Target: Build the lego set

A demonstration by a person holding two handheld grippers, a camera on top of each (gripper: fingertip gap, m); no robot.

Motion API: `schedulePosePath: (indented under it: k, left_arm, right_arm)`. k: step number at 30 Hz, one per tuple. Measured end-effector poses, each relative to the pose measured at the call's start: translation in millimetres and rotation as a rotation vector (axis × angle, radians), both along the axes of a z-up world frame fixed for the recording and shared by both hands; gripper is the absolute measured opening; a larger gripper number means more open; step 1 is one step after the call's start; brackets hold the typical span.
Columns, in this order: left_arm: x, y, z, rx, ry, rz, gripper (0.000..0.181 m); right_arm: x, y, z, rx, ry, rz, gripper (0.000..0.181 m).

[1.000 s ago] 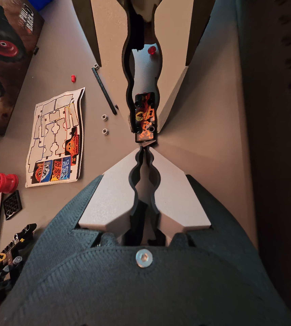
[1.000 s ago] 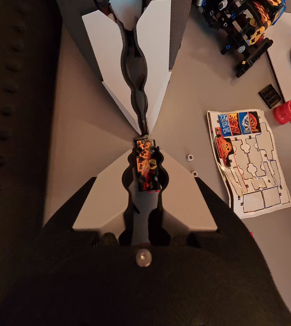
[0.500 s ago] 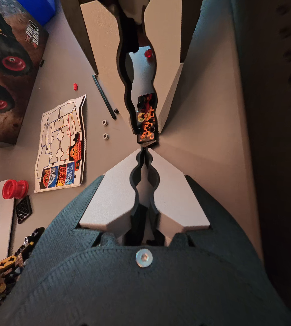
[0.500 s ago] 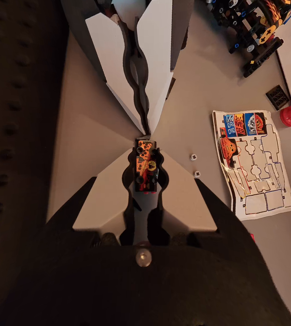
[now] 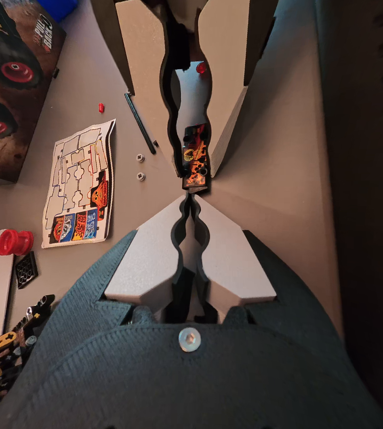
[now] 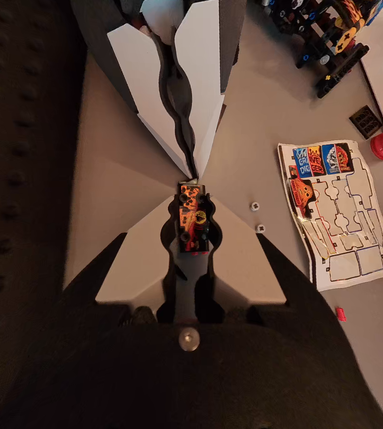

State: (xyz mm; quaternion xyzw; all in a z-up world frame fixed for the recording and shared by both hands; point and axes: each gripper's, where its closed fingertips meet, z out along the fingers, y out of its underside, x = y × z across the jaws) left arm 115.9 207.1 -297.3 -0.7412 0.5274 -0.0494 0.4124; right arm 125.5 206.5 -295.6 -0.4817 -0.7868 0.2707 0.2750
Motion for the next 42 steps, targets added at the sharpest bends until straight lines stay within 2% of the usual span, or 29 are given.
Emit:
schedulePosePath:
  k: [11,14,17,19,21,26,28,38,42]
  left_arm:
    - [-4,1,3,-0.052,-0.044,0.005,0.005]
    - [-2,1,6,-0.060,-0.063,0.005,0.007]
    - [2,1,8,-0.073,-0.088,-0.001,0.014]
    - [6,0,7,-0.103,-0.101,-0.001,0.023]
    - [11,2,4,-0.130,-0.097,0.006,0.036]
    - [18,7,2,-0.158,-0.092,0.012,0.032]
    - [17,5,1,-0.168,-0.093,0.005,0.023]
    - [5,3,1,-0.188,-0.077,0.007,0.023]
    - [4,0,1,-0.201,-0.079,-0.001,0.026]
  right_arm:
    - [10,14,18,-0.088,0.044,-0.061,0.023]
    - [21,36,47,-0.099,0.151,-0.159,0.023]
    - [47,64,73,-0.115,0.234,-0.300,0.024]
    - [69,80,69,-0.115,0.210,-0.391,0.026]
    - [91,89,55,-0.101,0.140,-0.463,0.028]
    - [128,92,31,-0.089,0.016,-0.558,0.027]
    - [143,100,33,-0.092,0.019,-0.606,0.026]
    - [185,144,48,-0.058,0.002,-0.797,0.026]
    - [199,146,51,-0.034,-0.005,-0.851,0.027]
